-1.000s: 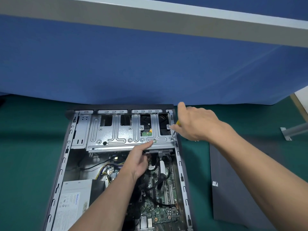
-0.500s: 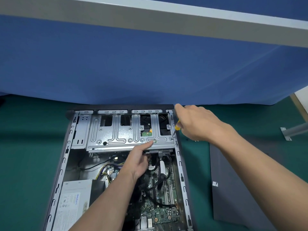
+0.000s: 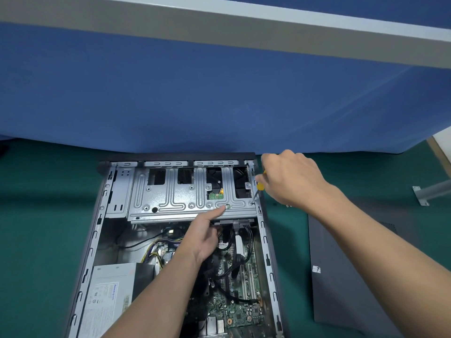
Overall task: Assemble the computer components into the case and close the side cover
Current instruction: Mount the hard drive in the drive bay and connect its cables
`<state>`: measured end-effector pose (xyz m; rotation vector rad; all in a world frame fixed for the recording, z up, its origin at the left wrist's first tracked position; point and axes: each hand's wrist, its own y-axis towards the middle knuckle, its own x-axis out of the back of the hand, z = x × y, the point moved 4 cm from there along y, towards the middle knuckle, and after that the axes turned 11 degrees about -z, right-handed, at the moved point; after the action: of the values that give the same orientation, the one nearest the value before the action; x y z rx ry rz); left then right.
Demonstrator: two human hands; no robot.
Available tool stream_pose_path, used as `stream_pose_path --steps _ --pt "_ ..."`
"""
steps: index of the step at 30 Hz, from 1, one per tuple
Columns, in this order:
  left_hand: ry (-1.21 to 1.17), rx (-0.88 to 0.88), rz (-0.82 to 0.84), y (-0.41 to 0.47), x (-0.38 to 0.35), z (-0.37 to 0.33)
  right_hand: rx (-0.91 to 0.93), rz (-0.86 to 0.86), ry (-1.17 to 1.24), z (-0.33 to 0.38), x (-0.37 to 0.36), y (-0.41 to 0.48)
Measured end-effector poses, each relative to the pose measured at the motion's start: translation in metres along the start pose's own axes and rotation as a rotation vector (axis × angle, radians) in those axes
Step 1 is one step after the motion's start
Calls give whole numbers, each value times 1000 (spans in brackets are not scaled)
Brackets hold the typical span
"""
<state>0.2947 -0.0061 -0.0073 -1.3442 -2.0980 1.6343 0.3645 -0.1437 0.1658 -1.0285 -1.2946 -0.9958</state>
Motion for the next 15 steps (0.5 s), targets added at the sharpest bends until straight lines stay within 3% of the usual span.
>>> stream_pose_path --steps 9,15 --pt "0 1 20 -1 -1 1 215 60 -83 9 -5 5" --pt "15 8 9 -4 -2 0 52 75 38 14 -9 7"
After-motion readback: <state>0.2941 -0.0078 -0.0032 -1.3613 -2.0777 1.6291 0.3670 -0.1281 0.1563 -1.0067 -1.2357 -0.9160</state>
